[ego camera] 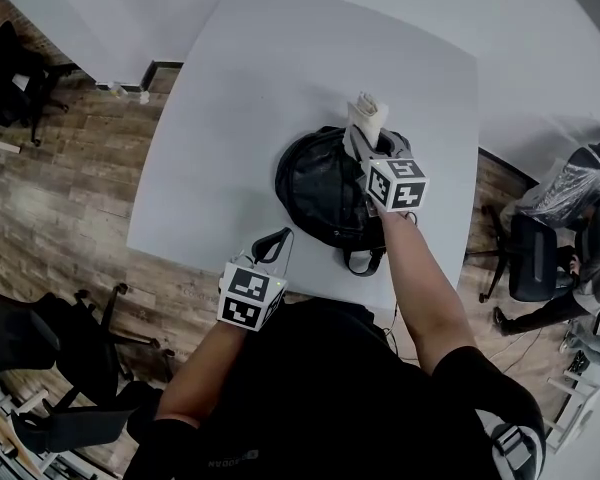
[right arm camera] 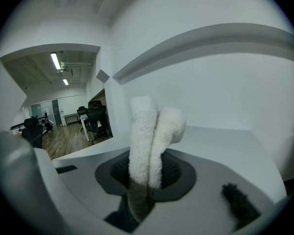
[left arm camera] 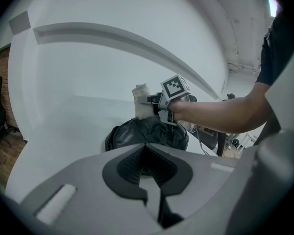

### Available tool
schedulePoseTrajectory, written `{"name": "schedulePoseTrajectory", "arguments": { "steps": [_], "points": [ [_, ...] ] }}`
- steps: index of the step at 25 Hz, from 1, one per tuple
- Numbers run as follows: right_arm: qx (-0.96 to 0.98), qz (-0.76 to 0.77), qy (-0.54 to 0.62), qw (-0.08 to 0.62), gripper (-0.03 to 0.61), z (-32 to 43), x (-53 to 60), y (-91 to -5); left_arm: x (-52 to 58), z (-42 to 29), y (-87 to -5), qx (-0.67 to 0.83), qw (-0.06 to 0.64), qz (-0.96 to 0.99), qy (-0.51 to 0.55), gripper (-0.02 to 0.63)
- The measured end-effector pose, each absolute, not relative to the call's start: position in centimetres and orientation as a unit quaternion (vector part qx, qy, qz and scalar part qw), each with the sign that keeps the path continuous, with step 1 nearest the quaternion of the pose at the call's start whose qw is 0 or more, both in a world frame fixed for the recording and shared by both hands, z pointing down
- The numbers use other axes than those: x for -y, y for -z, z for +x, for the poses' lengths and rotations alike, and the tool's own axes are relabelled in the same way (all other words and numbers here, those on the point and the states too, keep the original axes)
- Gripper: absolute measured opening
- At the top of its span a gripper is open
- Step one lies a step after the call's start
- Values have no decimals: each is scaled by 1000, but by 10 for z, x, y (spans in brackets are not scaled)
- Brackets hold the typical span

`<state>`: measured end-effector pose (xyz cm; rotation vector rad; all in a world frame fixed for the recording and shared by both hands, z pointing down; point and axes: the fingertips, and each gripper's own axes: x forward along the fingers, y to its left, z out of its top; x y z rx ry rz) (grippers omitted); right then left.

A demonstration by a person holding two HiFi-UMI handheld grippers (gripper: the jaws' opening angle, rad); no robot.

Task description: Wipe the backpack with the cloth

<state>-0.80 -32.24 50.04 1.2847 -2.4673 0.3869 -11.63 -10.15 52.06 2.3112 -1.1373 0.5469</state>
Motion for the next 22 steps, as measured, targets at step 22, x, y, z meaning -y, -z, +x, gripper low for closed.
{"name": "schedulePoseTrajectory", "arguments": {
  "steps": [22],
  "points": [
    [854,487,-111,143,87,82,319,-464,89,-50,-507,404,228,863,-201,6]
  ]
}}
